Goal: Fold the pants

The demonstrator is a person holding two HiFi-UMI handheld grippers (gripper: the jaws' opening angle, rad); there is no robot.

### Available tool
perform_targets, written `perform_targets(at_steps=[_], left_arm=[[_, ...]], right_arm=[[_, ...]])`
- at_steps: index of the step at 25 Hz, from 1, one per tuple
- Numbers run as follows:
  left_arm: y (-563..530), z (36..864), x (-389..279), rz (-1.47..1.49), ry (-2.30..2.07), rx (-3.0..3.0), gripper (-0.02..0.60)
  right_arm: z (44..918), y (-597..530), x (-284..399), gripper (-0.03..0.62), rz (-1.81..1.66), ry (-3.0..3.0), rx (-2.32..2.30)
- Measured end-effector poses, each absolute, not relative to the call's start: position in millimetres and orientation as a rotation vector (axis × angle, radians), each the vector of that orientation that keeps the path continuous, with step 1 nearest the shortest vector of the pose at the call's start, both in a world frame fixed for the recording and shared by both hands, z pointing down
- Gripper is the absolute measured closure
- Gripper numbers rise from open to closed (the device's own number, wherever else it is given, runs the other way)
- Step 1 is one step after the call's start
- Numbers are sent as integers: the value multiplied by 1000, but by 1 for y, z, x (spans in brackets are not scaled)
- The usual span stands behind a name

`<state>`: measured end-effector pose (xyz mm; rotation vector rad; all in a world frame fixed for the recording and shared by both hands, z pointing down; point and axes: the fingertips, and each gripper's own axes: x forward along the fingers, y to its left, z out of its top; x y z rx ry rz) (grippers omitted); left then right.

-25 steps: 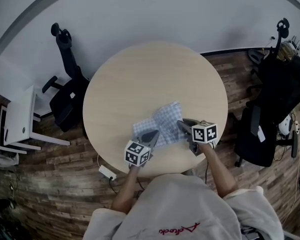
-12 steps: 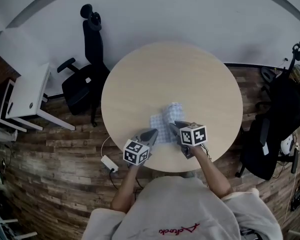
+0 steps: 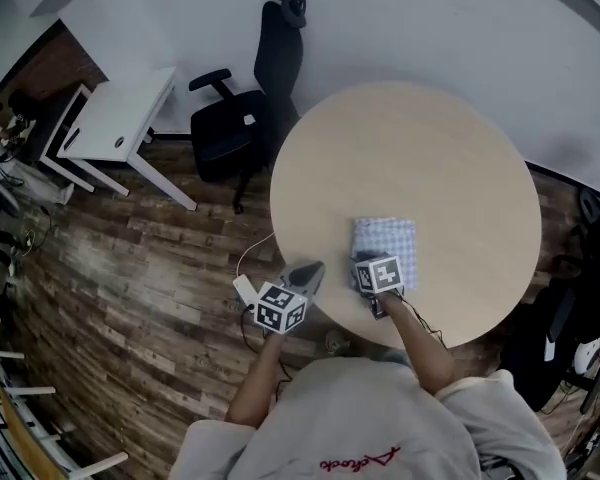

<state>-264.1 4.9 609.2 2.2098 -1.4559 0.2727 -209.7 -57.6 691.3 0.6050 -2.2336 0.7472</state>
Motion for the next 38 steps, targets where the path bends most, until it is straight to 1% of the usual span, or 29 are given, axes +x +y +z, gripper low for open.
perform_targets(at_steps=[4,8,12,16,19,23,28,34,38], left_arm=[[23,616,-282,281,-1495,2176,548],[24,624,-277,280,-1468,2191,548],[11,623,-252,277,-1393,2267,548],[-2,614,-218,246,-1300,2364,548],[-10,611,-188,229,-1202,2434,548],[-18,607,-145,189,-1073,2492,548],[-12,601,-104,185,-987,2544,549],[0,590,-87,184,-995,2567,549],[16,586,-79,181,-1034,2556,549]], right_arm=[[713,-53,-216,468,720,-2227,623],[715,-49,-223,468,730,-2281,567],[680,-50,-214,473,654,-2481,619],[647,-55,-185,533,560,-2582,763],[624,-54,-160,557,534,-2630,851],[604,-47,-122,565,507,-2643,944],[602,-28,-87,565,524,-2620,992],[595,-5,-75,565,384,-2614,974],[589,17,-72,565,380,-2654,926]])
